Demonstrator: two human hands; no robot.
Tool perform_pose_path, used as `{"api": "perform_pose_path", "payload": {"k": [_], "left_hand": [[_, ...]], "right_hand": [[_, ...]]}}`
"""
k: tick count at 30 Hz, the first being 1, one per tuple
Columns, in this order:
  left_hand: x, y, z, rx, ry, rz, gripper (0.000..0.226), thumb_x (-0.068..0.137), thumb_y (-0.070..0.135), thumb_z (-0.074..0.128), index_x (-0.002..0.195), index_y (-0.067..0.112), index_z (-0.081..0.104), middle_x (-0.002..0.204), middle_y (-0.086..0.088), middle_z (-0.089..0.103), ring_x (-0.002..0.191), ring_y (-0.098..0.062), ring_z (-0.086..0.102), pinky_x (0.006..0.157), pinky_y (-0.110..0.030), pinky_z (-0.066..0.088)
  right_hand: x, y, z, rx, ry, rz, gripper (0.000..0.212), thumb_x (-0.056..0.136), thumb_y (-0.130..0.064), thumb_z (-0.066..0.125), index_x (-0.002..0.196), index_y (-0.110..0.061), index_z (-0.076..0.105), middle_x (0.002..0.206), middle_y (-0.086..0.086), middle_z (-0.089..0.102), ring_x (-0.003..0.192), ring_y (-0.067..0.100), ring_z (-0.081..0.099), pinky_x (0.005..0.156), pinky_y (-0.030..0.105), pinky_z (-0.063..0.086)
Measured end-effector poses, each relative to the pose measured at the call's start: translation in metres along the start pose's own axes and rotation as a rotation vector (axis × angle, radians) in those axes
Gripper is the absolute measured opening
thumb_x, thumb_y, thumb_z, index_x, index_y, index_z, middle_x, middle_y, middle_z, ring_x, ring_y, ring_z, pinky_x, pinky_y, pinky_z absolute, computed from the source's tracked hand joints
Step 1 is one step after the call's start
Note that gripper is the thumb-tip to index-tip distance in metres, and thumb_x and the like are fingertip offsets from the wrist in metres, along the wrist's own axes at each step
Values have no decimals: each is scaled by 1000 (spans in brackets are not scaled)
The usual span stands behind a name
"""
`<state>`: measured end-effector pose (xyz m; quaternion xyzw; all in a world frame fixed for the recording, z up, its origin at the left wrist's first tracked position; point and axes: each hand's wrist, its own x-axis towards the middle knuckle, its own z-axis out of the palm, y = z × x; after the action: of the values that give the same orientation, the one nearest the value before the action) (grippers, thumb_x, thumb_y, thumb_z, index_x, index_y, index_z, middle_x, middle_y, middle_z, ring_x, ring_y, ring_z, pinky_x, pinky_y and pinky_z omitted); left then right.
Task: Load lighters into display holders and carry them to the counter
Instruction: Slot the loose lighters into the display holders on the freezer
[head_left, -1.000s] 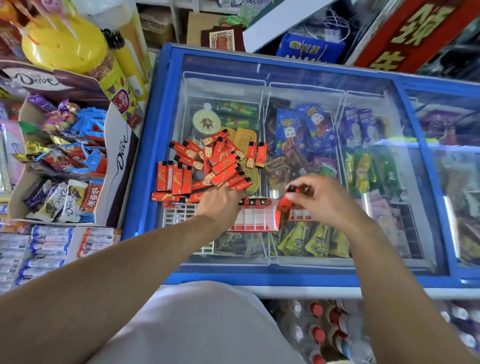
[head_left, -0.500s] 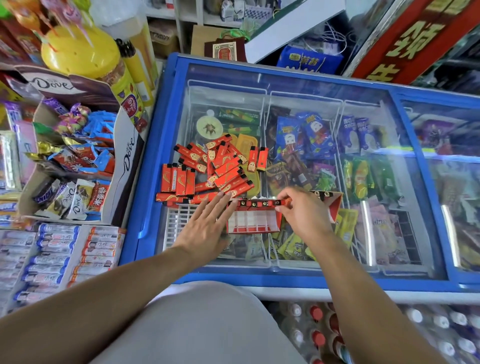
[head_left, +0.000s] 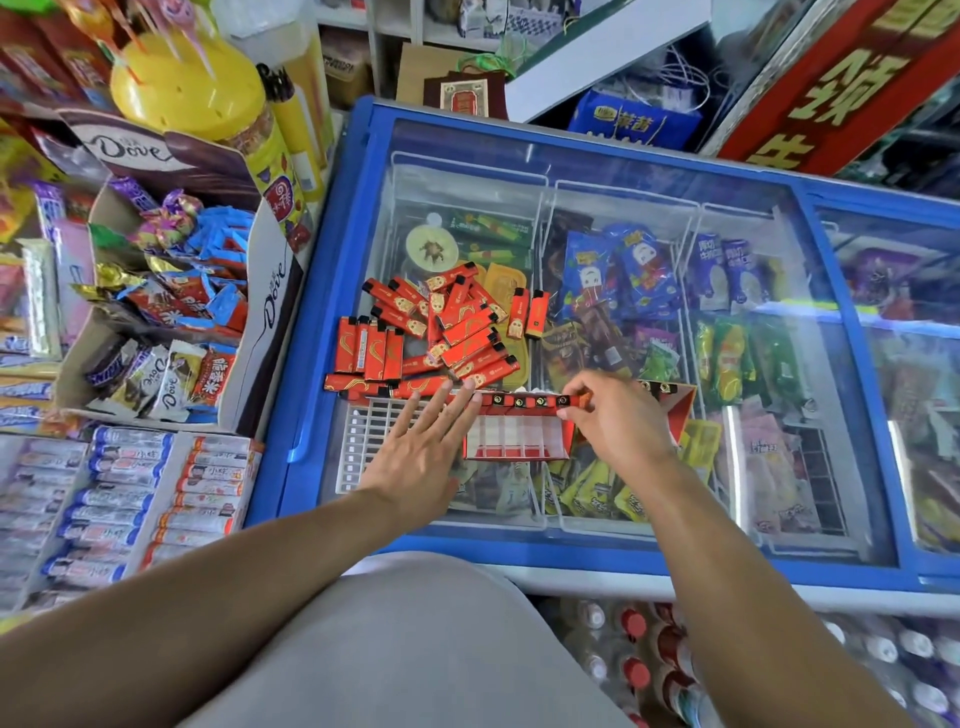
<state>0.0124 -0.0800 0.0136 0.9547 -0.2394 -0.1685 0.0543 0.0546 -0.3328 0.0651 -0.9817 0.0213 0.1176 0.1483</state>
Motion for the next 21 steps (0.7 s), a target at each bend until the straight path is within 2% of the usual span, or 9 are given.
{"api": "perform_pose_path", "payload": {"k": [4,7,9,11,13,15,18,19,21], "left_hand": [[1,-1,-1,-5,-31,-2,98,100,42,50,154,18,-28,160,1,-36,147,-22,-32,124,-48,-8],[3,-2,-2,-34,-45,-1,98,99,42,51,154,19,-26,160,3,-36,147,-21,-32,124,-47,-10],[4,-4,-1,-57,-46,10,98,99,44,51,155,20,-26,160,4,-35,148,-20,-31,124,-47,-9],[5,-5,-1,-68,-57,20,97,99,46,49,154,20,-27,160,5,-35,148,-21,-31,124,-48,-8],[3,-7,-3,-77,-68,36,97,99,45,48,153,21,-29,160,4,-36,148,-21,-30,124,-48,-9],[2,-8,-6,-65,-79,49,97,98,42,47,153,21,-30,160,4,-36,148,-21,-31,124,-47,-11],[2,-9,-11,-71,-108,46,95,99,39,46,153,22,-30,160,4,-35,147,-20,-32,123,-46,-13],[2,-9,-11,-82,-114,45,94,99,38,46,153,22,-29,160,5,-34,147,-19,-32,123,-46,-14],[2,-8,-12,-109,-115,44,95,98,36,47,153,24,-30,160,6,-35,147,-17,-32,123,-44,-15]], "right_hand": [[-2,-8,-16,-22,-97,10,39,85,-40,76,120,-30,63,110,-9,67,87,6,58,75,26,49],[15,-18,-33,117,-134,2,34,89,-42,69,120,-30,62,113,-11,66,88,5,63,84,34,57],[41,-26,-36,243,-70,11,31,93,-36,67,123,-27,63,118,-8,67,96,6,64,93,32,53],[72,-36,-29,280,-86,54,43,94,-33,67,136,-24,57,128,-4,65,108,13,64,97,31,47],[101,-41,-15,245,-140,117,61,95,-34,66,150,-22,41,144,3,54,124,23,57,106,40,44],[123,-42,0,166,-184,171,70,98,-34,61,157,-21,26,158,8,37,141,29,41,115,44,34],[141,-42,11,81,-206,203,66,102,-31,54,159,-20,21,162,9,29,146,31,32,118,44,28],[145,-43,13,82,-202,207,65,102,-30,55,158,-20,24,159,9,34,142,31,38,115,42,33],[151,-43,14,100,-193,245,63,98,-28,62,153,-18,32,146,10,50,126,31,55,99,38,45]]}}
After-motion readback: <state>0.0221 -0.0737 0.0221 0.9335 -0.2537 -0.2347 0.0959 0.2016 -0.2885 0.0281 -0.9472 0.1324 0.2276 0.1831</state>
